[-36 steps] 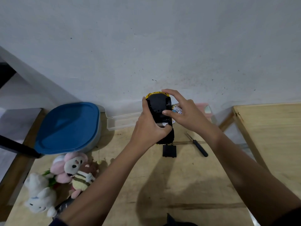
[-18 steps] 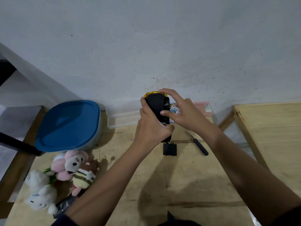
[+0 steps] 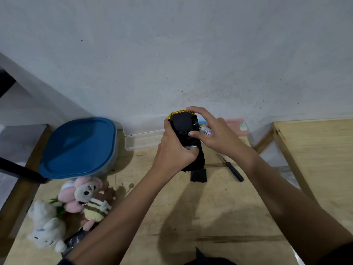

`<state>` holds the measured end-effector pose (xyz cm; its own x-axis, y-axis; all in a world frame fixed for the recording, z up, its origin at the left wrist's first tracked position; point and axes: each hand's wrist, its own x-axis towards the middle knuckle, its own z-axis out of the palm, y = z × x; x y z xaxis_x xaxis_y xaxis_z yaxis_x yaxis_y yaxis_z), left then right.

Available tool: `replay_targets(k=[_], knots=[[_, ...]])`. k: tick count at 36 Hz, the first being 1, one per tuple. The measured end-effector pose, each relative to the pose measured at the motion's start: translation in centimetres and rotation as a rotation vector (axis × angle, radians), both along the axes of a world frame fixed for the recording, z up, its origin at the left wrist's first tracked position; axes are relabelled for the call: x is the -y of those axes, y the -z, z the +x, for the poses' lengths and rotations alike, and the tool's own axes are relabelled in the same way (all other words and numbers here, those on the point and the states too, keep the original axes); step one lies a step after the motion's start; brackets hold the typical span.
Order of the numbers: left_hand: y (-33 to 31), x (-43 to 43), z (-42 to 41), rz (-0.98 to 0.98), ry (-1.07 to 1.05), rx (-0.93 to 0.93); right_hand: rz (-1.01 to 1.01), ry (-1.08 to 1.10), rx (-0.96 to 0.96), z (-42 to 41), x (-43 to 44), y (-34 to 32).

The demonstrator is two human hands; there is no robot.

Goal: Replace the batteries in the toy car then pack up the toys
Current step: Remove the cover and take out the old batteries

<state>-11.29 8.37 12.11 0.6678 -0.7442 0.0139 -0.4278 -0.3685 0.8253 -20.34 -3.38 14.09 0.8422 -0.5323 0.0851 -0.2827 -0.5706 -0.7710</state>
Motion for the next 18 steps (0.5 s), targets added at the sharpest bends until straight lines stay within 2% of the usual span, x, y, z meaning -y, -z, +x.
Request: replay_targets(k=[10,18], knots=[[0.0,0.2,-0.2,0.0,-0.02,-0.094,-0.011,-0.008,0.004,0.1,-0.8,-0.1],[-0.2,0.1,-0.8,0.041,-0.03,-0.043,-0.018,-0.03,-0.01,0.2,-1.1,0.0]])
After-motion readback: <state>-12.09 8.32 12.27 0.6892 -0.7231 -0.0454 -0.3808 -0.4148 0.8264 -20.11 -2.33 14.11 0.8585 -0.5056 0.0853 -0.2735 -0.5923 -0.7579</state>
